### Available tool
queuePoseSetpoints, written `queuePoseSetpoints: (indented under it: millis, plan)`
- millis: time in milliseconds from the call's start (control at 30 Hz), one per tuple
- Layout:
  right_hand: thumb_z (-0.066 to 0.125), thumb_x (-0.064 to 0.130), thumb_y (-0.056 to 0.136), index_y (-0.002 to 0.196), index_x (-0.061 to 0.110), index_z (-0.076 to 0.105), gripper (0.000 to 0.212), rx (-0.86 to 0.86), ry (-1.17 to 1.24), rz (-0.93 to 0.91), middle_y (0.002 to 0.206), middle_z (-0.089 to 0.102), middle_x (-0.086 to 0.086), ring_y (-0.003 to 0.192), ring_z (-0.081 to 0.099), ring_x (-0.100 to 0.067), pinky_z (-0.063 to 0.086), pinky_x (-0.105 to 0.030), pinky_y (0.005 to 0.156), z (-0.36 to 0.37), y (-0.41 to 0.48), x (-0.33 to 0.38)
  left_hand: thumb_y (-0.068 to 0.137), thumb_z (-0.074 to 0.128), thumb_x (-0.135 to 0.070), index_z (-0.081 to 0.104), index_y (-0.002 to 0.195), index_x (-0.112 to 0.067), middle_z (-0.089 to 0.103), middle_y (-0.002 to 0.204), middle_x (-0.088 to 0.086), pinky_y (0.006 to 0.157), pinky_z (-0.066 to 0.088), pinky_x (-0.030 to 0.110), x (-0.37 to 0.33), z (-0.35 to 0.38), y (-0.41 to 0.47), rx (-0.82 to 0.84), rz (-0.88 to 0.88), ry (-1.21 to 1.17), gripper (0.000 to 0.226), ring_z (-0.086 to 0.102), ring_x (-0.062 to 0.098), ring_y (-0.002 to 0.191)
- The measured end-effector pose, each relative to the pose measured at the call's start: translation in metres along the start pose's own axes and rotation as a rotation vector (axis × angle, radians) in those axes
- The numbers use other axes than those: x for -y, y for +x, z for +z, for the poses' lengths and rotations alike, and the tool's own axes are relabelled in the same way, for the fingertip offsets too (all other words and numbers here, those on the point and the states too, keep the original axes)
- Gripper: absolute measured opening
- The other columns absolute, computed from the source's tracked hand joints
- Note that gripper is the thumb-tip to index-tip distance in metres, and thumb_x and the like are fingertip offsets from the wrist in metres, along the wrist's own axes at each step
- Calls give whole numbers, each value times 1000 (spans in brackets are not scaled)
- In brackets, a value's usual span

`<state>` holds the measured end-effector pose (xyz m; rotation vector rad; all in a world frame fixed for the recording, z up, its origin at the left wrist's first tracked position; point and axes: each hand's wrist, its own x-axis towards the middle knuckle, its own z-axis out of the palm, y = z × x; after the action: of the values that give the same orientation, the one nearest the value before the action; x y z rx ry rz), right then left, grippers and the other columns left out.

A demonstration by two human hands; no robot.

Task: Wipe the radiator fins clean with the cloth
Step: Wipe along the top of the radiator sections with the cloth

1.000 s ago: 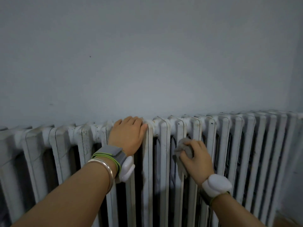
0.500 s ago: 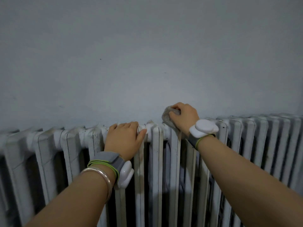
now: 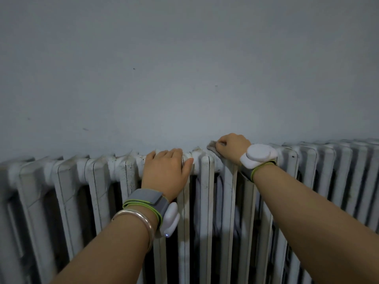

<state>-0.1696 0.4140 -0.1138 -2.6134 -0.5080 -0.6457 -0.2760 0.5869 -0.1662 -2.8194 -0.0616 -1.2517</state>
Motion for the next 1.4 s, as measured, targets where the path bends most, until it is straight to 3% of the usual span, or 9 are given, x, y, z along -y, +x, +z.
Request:
queuePoseSetpoints:
  millis: [167, 267, 433, 533, 800, 1000, 1133, 1267, 1400]
  plan:
    - [45, 25, 92, 84, 14, 67, 26, -196, -46, -83, 91, 67, -12, 93, 53, -38, 45, -38, 76, 12, -17, -8, 86, 12, -54, 61, 113, -16, 69, 103, 0, 96, 37, 40, 0, 1, 0, -10, 5, -22, 67, 63, 23, 100]
    - [42, 33, 89, 93, 16, 71, 34, -350, 27, -123, 87, 67, -12, 86, 55, -39, 41, -41, 78, 26, -29, -17, 87, 14, -53, 62, 110, -15, 70, 101, 1, 95, 38, 41, -1, 3, 1, -13, 4, -30, 66, 63, 25, 98]
    - [55, 28, 88, 104, 14, 68, 25, -587, 221, -193, 97, 69, -6, 87, 59, -31, 27, -20, 78, 42, -61, -22, 82, 4, -55, 59, 110, -17, 68, 104, 0, 98, 34, 41, 0, 0, 1, 9, 10, -8, 73, 61, 23, 102]
    - [64, 17, 87, 109, 12, 64, 22, -664, 298, -190, 107, 64, -7, 96, 54, -31, 31, -20, 86, 51, -79, -21, 86, 5, -54, 56, 111, -19, 65, 108, -3, 101, 31, 39, 0, 0, 2, 54, 10, 13, 66, 57, 20, 106]
    - [68, 15, 85, 107, 10, 57, 26, -583, 454, -18, 107, 46, -1, 97, 47, -12, 33, -14, 83, 77, -114, -22, 92, 12, -51, 54, 115, -19, 64, 111, -3, 102, 31, 39, -2, -2, 2, 79, 4, 15, 57, 56, 20, 108]
    - [65, 23, 87, 88, 44, 36, 36, -375, 550, -18, 95, 39, 22, 87, 43, 7, 32, 0, 78, 94, -140, -34, 89, 9, -52, 53, 119, -18, 64, 113, -3, 101, 31, 39, -1, -2, 2, 88, 11, 25, 63, 56, 20, 109]
    - [65, 27, 88, 92, 33, 45, 21, -274, 589, 43, 96, 48, 14, 91, 52, -2, 41, -11, 76, 98, -145, -46, 98, 22, -48, 52, 121, -18, 62, 118, -1, 104, 28, 39, -2, -4, 2, 124, -1, -4, 48, 54, 21, 113]
    - [66, 28, 87, 104, 25, 54, 20, -440, 800, 119, 98, 59, 15, 90, 58, 2, 50, -17, 74, 65, -140, -40, 96, 15, -51, 52, 120, -19, 63, 116, -2, 102, 30, 39, -2, -3, 2, 92, 0, 9, 55, 55, 20, 112]
    - [62, 24, 90, 120, 22, 58, 30, -588, 631, -73, 112, 60, 4, 104, 53, -7, 39, -18, 89, 24, -100, -24, 82, 0, -55, 57, 113, -19, 67, 106, -3, 99, 33, 39, 0, -1, 2, 15, 8, 16, 74, 59, 20, 105]
